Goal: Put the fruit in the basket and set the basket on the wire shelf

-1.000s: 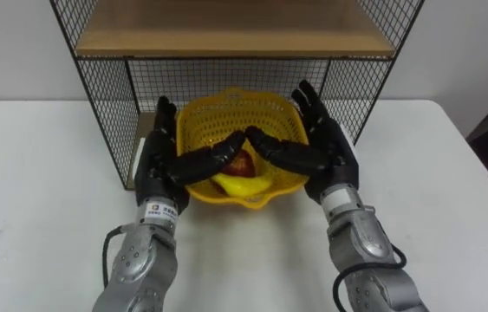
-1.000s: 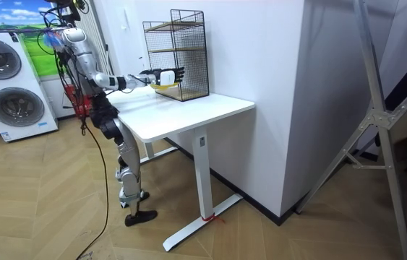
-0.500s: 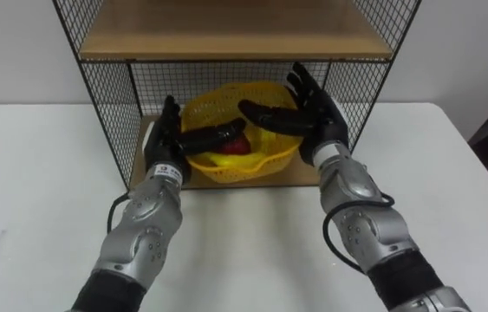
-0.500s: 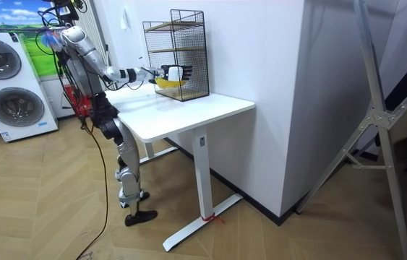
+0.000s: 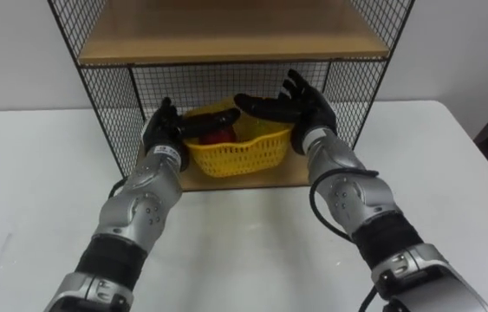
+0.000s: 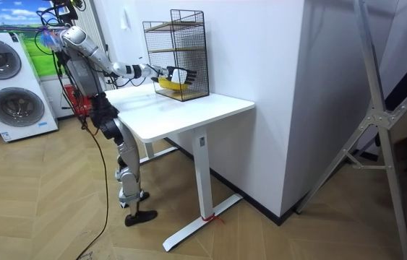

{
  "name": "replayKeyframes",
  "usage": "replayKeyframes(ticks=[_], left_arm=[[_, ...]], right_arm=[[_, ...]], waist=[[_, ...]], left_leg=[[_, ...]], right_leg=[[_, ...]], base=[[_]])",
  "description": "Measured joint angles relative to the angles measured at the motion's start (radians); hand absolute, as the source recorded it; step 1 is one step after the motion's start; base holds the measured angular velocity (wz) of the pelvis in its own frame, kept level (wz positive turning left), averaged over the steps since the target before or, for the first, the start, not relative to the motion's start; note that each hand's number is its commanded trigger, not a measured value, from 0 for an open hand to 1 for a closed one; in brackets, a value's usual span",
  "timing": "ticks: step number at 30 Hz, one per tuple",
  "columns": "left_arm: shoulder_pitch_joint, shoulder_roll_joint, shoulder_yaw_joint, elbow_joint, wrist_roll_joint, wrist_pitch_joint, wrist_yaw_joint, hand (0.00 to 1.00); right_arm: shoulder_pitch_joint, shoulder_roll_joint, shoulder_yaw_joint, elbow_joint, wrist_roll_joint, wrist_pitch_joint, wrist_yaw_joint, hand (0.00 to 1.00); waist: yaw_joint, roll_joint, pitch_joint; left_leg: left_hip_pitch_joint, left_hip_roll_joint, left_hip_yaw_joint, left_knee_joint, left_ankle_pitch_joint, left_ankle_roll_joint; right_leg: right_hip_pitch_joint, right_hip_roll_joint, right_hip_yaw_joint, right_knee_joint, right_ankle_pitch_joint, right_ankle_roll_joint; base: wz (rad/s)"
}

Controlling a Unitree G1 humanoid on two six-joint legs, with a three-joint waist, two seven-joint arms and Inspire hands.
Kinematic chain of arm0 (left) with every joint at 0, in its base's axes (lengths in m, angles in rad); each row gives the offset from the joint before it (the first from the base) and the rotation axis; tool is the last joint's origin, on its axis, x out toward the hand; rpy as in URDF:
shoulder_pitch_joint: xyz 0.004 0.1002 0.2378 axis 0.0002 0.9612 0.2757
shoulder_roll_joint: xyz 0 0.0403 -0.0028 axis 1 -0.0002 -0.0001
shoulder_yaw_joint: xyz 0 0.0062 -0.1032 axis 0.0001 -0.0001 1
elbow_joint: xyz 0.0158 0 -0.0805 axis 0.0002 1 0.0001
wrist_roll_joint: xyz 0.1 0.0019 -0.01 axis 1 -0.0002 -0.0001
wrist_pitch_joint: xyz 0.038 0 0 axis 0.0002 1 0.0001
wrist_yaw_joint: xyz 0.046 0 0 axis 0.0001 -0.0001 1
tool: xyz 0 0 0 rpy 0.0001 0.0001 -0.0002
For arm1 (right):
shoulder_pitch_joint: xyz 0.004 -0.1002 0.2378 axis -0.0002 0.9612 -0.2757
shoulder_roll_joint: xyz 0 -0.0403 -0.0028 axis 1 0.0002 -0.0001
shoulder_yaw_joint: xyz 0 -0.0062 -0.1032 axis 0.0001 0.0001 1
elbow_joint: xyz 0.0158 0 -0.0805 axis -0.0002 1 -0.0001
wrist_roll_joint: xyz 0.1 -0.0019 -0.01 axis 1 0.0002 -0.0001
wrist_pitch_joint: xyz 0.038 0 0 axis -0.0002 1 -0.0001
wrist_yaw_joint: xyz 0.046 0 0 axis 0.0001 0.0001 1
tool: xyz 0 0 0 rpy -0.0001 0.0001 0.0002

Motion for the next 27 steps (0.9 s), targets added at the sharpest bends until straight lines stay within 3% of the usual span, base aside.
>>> replayKeyframes(ticks=[9, 18, 27], left_arm=[[-0.001, 0.003, 0.002, 0.025, 0.004, 0.032, 0.000, 0.00], [-0.010, 0.004, 0.001, 0.058, 0.026, 0.031, -0.023, 0.00], [-0.010, 0.024, -0.007, 0.100, 0.027, 0.019, -0.051, 0.00]], right_arm=[[-0.001, 0.000, 0.000, 0.073, 0.067, 0.010, -0.006, 0.00], [-0.001, 0.000, 0.000, 0.097, 0.065, 0.023, -0.007, 0.00], [0.002, -0.002, 0.001, 0.110, 0.058, 0.035, 0.004, 0.00]], waist=[[-0.004, 0.005, -0.0004], [-0.002, 0.010, -0.0038], [-0.005, 0.009, -0.0042]], left_leg=[[0.002, 0.000, -0.002, -0.003, 0.005, -0.001], [0.006, -0.001, -0.002, -0.003, 0.005, -0.001], [0.029, -0.002, -0.003, -0.021, 0.011, -0.003]], right_leg=[[0.001, -0.001, -0.002, 0.000, 0.000, 0.000], [0.006, -0.001, -0.004, 0.000, 0.000, -0.001], [0.022, -0.003, -0.009, -0.001, -0.003, -0.003]], base=[[0.00], [0.00], [0.00]])
